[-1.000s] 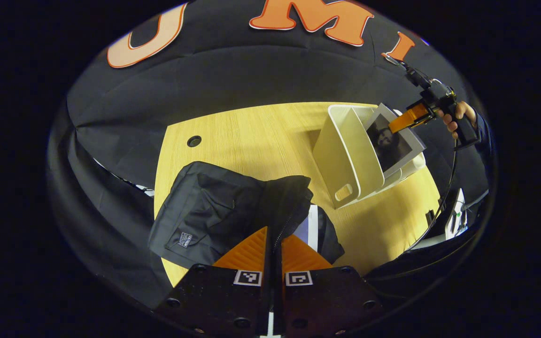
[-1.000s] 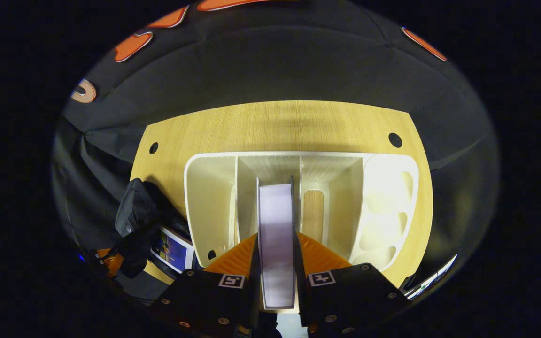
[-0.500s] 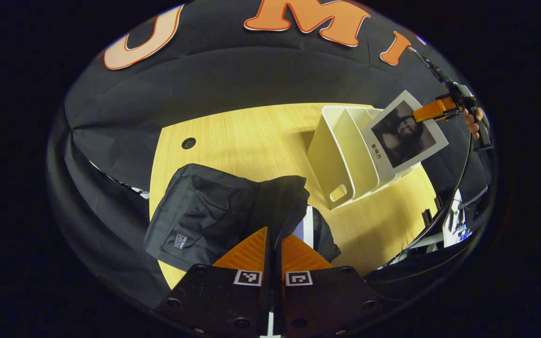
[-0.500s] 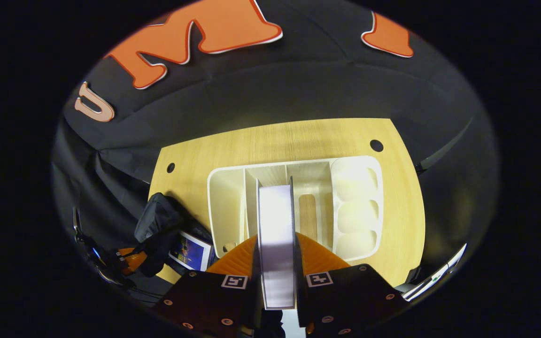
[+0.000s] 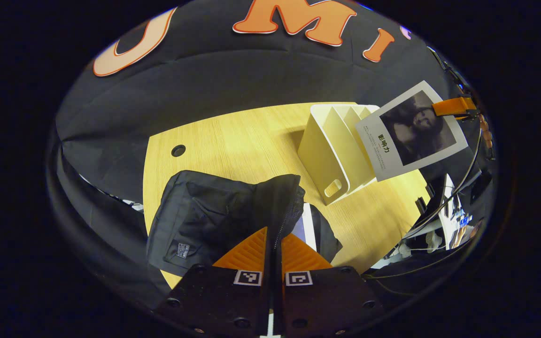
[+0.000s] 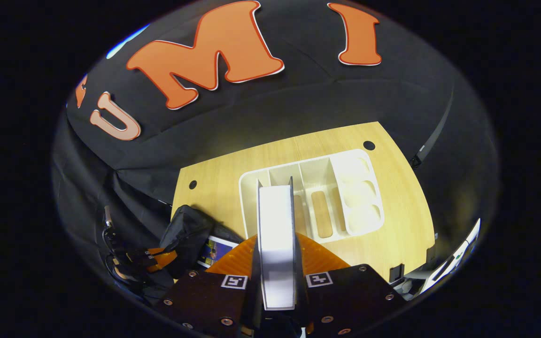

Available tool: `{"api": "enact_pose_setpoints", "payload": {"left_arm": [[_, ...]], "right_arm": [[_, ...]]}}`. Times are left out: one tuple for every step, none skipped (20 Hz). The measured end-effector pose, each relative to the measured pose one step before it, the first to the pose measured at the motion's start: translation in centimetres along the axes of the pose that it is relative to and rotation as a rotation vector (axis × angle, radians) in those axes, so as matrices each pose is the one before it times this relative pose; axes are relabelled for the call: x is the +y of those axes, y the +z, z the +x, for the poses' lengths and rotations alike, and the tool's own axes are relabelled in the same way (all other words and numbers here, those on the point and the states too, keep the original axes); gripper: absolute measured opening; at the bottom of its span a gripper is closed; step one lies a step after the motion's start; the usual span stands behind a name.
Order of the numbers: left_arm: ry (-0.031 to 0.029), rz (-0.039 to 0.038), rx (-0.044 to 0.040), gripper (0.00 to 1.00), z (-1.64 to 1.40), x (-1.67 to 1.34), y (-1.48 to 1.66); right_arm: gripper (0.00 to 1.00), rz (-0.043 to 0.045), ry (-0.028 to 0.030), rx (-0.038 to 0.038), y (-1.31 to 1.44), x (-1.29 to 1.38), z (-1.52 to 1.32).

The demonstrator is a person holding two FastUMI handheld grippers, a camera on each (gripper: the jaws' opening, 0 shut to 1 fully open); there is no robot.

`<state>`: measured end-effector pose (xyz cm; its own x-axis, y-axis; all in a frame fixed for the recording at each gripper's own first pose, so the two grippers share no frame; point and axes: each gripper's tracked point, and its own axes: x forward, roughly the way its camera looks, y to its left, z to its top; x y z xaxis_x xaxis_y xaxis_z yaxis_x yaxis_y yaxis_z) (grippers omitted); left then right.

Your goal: Open the schoolbag, grab two books from the bookshelf and put them into the schoolbag.

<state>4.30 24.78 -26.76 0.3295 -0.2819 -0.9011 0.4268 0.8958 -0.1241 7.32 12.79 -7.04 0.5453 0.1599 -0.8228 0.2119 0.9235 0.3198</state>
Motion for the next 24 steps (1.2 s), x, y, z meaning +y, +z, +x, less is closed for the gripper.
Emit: {"api": "enact_pose_setpoints", "payload": {"left_arm": [[-0.00309, 0.01287, -0.00092, 0.04, 0.045, 0.194, -0.188], [-0.00269, 0.00942, -0.00034, 0.05, 0.082, 0.182, 0.049], [-0.00594, 0.00975, -0.00108, 0.04, -0.144, 0.063, -0.074], [-0.00836, 0.00928, -0.00091, 0.05, 0.061, -0.028, 0.090], [-0.00453, 0.01302, -0.00187, 0.04, -0.254, 0.147, 0.061], [-0.00279, 0.01481, -0.00144, 0.04, -0.197, 0.095, 0.104], [-0.00247, 0.01669, -0.00287, 0.04, -0.247, 0.171, -0.043], [-0.00321, 0.01249, -0.00241, 0.05, -0.186, 0.013, 0.056], [-0.00299, 0.00767, 0.00010, 0.05, -0.078, 0.064, 0.010], [-0.00312, 0.00517, -0.00039, 0.05, -0.075, 0.016, -0.028], [-0.00004, 0.00508, -0.00165, 0.05, -0.067, 0.063, 0.052], [0.00172, 0.00302, -0.00077, 0.05, -0.054, 0.114, 0.186], [0.00448, 0.00171, 0.00132, 0.05, -0.150, 0.079, -0.023], [-0.00106, 0.00074, -0.00296, 0.05, -0.095, -0.070, 0.255], [-0.00483, 0.00193, -0.00039, 0.05, -0.093, -0.079, -0.095], [-0.00299, 0.00468, -0.00418, 0.04, -0.243, 0.009, 0.306], [-0.00121, 0.00277, -0.00309, 0.05, -0.248, 0.156, -0.006], [-0.00325, 0.00744, -0.00054, 0.05, -0.231, -0.086, 0.091], [0.00148, 0.01135, -0.00322, 0.05, -0.152, -0.030, 0.276], [0.00609, 0.01372, 0.00288, 0.05, -0.132, 0.078, 0.127], [0.00667, 0.00780, -0.00160, 0.05, -0.134, -0.038, 0.270], [0.00020, 0.00623, 0.00007, 0.05, 0.045, -0.084, 0.186], [-0.00129, 0.00305, -0.00317, 0.04, 0.006, -0.118, 0.116], [-0.00689, 0.00196, -0.00499, 0.04, -0.020, -0.220, 0.158]], "right_arm": [[0.30, 0.00498, 0.00997, -0.00221, -0.777, 0.773, -0.241], [0.30, 0.01213, 0.01259, 0.00805, -1.121, 0.859, 0.002], [0.30, 0.01608, 0.01458, 0.01882, -1.509, 0.878, 0.050], [0.30, 0.01795, 0.02035, 0.01659, -1.449, 1.079, 0.396], [0.30, 0.01203, 0.02828, 0.01498, -1.216, 1.213, 0.581], [0.30, 0.02028, 0.02908, 0.01092, -1.233, 1.136, 0.356], [0.30, 0.01591, 0.03123, 0.00719, -1.134, 1.027, 0.442], [0.30, 0.02499, 0.02554, 0.00104, -0.995, 0.936, 0.491], [0.30, 0.01732, 0.02651, 0.00445, -1.054, 0.762, 0.548], [0.30, 0.02702, 0.02283, 0.00137, -0.975, 0.669, 0.634], [0.30, 0.02159, 0.02238, 0.00579, -1.021, 0.461, 0.552], [0.30, 0.02458, 0.01731, 0.00335, -0.763, 0.179, 0.857], [0.30, 0.01589, 0.01420, 0.00403, -0.572, 0.078, 0.979], [0.30, 0.02378, 0.00386, 0.00671, -0.754, -0.310, 1.125], [0.30, 0.02357, 0.00087, 0.00918, -0.866, -0.555, 1.306], [0.30, 0.03132, 0.00600, 0.00338, -0.822, -0.383, 1.381], [0.30, 0.02551, 0.02203, 0.00091, -0.650, 0.113, 1.262], [0.30, 0.03683, 0.02668, 0.00295, -0.446, 0.082, 1.153], [0.30, 0.02796, 0.03433, 0.00526, -0.486, 0.366, 1.238], [0.30, 0.02925, 0.03108, 0.00287, -0.423, 0.150, 1.047], [0.30, 0.02123, 0.02469, 0.00665, -0.571, -0.186, 0.824], [0.30, 0.01977, 0.01935, 0.00267, -0.426, -0.083, 0.928], [0.30, 0.00752, 0.02433, -0.00131, -0.332, 0.155, 0.652], [0.30, 0.00952, 0.01952, -0.00274, -0.113, 0.157, 0.702]]}}
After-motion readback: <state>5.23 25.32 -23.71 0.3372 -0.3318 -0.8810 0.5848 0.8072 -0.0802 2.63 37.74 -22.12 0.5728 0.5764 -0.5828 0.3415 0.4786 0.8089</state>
